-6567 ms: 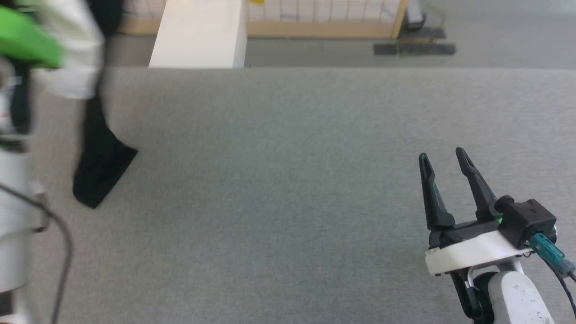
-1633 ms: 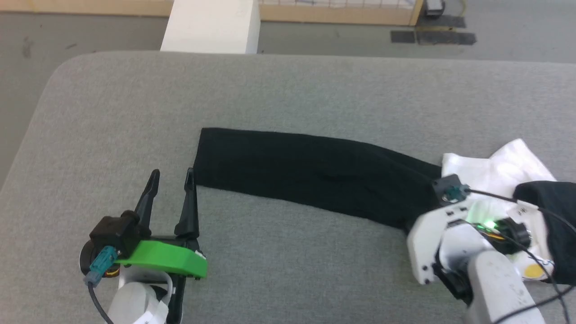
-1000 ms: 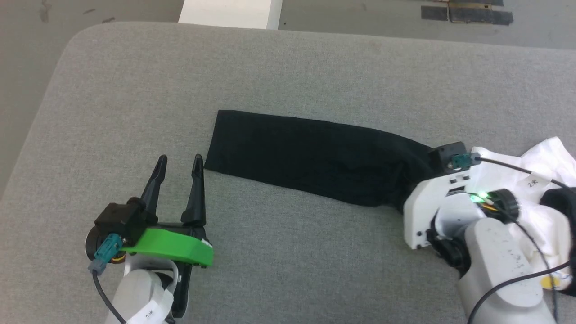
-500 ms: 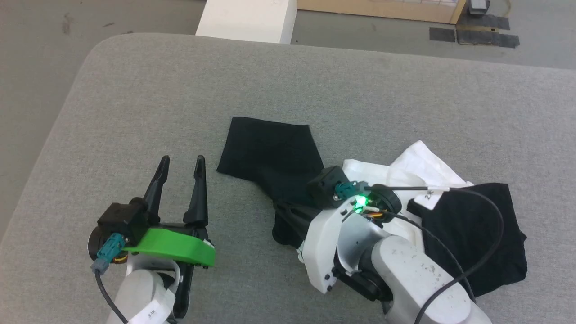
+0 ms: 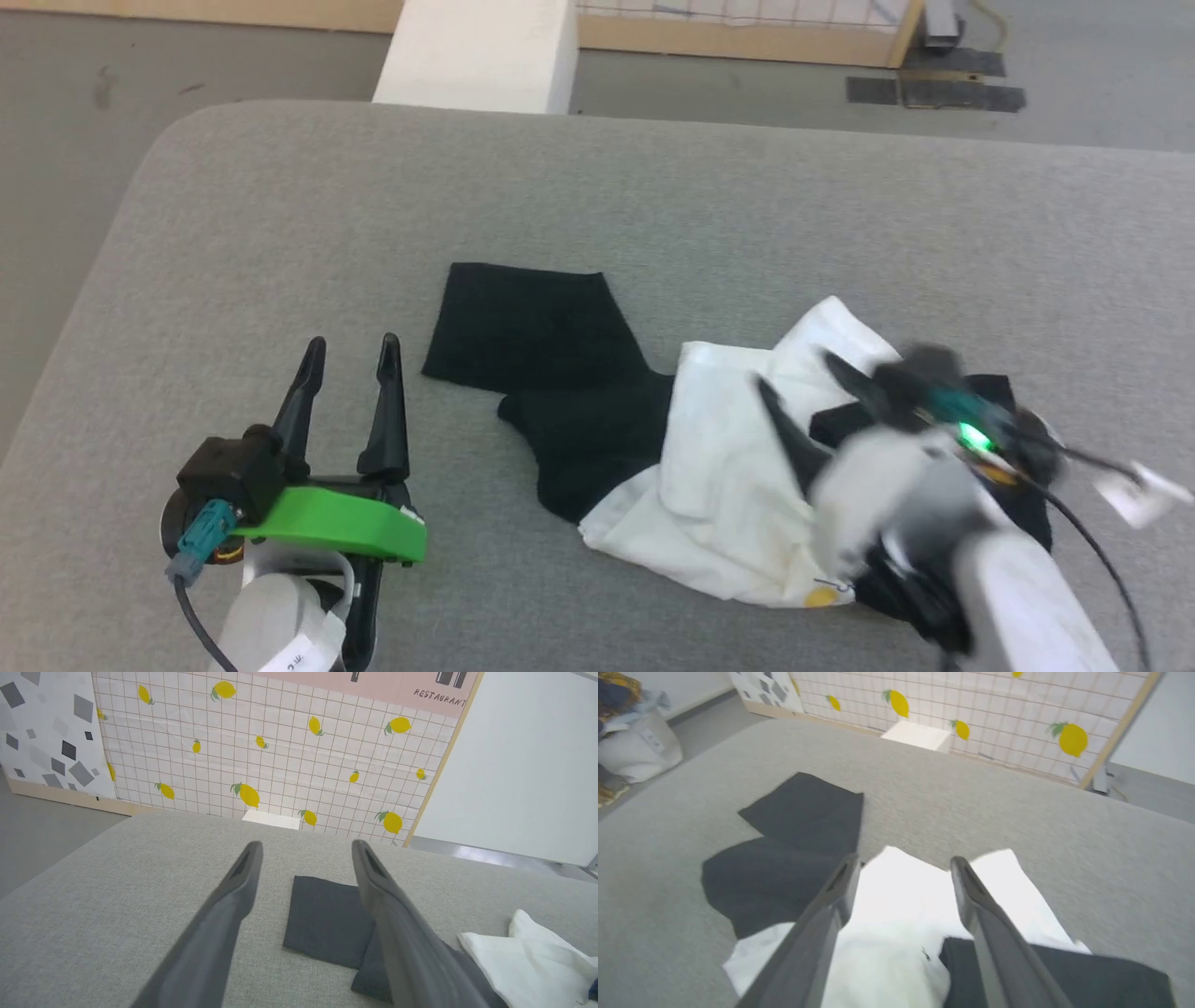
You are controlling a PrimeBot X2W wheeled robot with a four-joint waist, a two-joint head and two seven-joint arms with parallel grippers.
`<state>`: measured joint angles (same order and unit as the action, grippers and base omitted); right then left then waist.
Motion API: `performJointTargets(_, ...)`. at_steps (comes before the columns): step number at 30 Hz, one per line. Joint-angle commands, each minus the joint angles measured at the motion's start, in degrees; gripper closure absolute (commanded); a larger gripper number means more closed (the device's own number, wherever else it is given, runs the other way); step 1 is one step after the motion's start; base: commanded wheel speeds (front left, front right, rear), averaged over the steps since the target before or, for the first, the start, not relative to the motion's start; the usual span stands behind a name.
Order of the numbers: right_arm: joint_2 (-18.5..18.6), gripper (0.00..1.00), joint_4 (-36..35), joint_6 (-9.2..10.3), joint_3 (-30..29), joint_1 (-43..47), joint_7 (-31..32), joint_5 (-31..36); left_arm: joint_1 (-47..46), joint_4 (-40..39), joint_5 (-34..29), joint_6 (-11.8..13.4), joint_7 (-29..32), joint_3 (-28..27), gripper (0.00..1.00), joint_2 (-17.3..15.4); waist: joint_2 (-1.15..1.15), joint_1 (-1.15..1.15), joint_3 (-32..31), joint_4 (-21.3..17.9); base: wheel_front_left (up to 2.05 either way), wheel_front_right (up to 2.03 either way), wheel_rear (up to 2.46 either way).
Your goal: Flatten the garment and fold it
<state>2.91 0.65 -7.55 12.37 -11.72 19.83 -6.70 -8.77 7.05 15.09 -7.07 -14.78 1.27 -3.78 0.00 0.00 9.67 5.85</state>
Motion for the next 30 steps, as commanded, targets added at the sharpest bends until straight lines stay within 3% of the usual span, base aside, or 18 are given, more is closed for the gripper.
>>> performJointTargets(1, -0.03, 0.0, -1.53, 0.06, -1.67, 2.64, 0.73, 0.84, 0.41, -0.23, -0.74, -0.41, -0.22, -0.1, 0.0, 0.09, 0.0, 0.0, -0.15, -0.81, 0.0, 0.0, 0.0)
performJointTargets(5, -0.03, 0.0, -4.92, 0.06, -4.73, 8.2, 3.41, 3.0, 0.07, -0.3, -0.84, -0.41, -0.22, 0.05, 0.0, 0.12, 0.0, 0.0, 0.4, -1.35, 0.0, 0.0, 0.0)
performJointTargets(11, -0.03, 0.02, -5.48, 0.06, -4.43, 9.79, 7.75, 7.71, -0.58, -0.24, -0.75, -0.41, -0.22, 0.4, 0.0, 0.08, 0.0, 0.0, 1.22, -1.33, 0.0, 0.0, 0.0)
performJointTargets(12, -0.03, 0.23, -5.37, 0.06, -4.54, 9.7, 8.3, 8.14, -0.65, -0.19, -0.72, -0.41, -0.22, 0.51, 0.0, 0.06, 0.0, 0.0, 1.28, -1.27, 0.0, 0.0, 0.0)
performJointTargets(13, -0.03, 0.62, -5.31, 0.06, -4.79, 9.52, 8.83, 8.54, -0.74, -0.13, -0.67, -0.41, -0.22, 0.65, 0.0, 0.04, 0.0, 0.0, 1.35, -1.17, 0.0, 0.0, 0.0)
performJointTargets(14, -0.03, 0.76, -5.34, 0.06, -5.13, 9.26, 9.08, 9.0, -0.8, -0.09, -0.62, -0.41, -0.22, 0.75, 0.0, 0.02, 0.0, 0.0, 1.39, -1.08, 0.0, 0.0, 0.0)
performJointTargets(15, -0.03, 1.0, -5.34, 0.06, -5.59, 8.96, 9.32, 9.47, -0.85, -0.02, -0.55, -0.41, -0.22, 0.87, 0.0, 0.0, 0.0, 0.0, 1.37, -0.98, 0.0, 0.0, 0.0)
performJointTargets(24, -0.03, 1.0, -6.12, 0.06, -13.0, 7.49, 8.47, 8.03, -0.51, 0.47, 0.05, -0.41, -0.22, 0.94, 0.0, -0.35, 0.0, 0.0, 0.51, -0.74, 0.0, 0.0, 0.0)
performJointTargets(30, -0.03, 1.0, -8.79, 0.06, -27.12, 6.75, 2.41, 0.17, -0.05, 0.37, 0.1, -0.41, -0.22, 0.61, 0.0, -0.67, 0.0, 0.0, -0.3, -1.19, 0.0, 0.0, 0.0)
